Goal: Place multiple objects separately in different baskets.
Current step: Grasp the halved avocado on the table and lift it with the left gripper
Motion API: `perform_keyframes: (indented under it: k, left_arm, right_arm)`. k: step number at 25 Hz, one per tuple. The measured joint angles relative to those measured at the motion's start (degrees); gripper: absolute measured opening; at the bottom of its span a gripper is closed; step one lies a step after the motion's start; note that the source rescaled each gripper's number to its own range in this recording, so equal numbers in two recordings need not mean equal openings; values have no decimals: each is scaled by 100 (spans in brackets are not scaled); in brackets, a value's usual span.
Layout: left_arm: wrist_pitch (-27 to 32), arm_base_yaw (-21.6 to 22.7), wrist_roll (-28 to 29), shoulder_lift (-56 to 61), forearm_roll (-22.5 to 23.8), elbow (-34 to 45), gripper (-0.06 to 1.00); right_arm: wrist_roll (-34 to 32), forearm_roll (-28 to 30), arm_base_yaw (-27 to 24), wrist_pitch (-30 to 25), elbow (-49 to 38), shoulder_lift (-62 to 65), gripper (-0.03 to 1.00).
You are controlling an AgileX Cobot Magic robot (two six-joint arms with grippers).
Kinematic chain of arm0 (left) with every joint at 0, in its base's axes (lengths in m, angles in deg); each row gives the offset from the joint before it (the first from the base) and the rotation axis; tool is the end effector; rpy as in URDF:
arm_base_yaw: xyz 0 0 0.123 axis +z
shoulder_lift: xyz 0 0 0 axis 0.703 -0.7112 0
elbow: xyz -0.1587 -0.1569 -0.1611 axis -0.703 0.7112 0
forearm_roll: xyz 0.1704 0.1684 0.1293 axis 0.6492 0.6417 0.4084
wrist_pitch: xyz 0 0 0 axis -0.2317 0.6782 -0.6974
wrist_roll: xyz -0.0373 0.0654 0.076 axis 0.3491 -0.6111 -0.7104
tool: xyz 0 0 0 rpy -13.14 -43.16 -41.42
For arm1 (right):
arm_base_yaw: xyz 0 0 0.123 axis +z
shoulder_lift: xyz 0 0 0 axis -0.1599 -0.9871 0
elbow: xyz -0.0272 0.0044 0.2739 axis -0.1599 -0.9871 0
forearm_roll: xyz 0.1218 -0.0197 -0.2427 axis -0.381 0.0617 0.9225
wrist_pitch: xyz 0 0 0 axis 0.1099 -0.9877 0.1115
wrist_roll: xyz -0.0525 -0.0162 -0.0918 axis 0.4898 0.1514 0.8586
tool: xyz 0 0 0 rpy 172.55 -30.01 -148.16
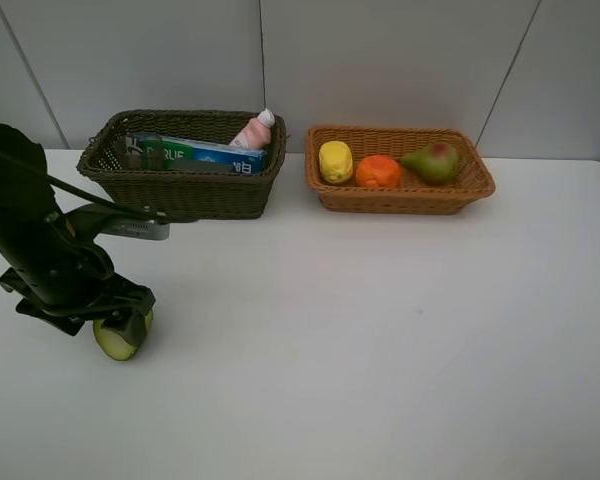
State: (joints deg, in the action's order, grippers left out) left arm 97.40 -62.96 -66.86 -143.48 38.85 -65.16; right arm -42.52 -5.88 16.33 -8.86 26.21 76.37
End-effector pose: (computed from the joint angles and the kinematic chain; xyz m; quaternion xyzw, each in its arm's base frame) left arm 0.2450 -0.0932 0.0705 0.0659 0.9962 -0.0561 0.0014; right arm 0.0347 -0.0135 0.2890 0.0798 0.8388 0.0194 0.5383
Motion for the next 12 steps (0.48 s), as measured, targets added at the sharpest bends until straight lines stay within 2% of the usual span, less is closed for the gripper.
perform_keyframes:
  k: [12]
  left_arm:
    - [-500,0,164,-138,-39,-1,100]
  right_arm:
    - [0,0,0,0,0,0,100]
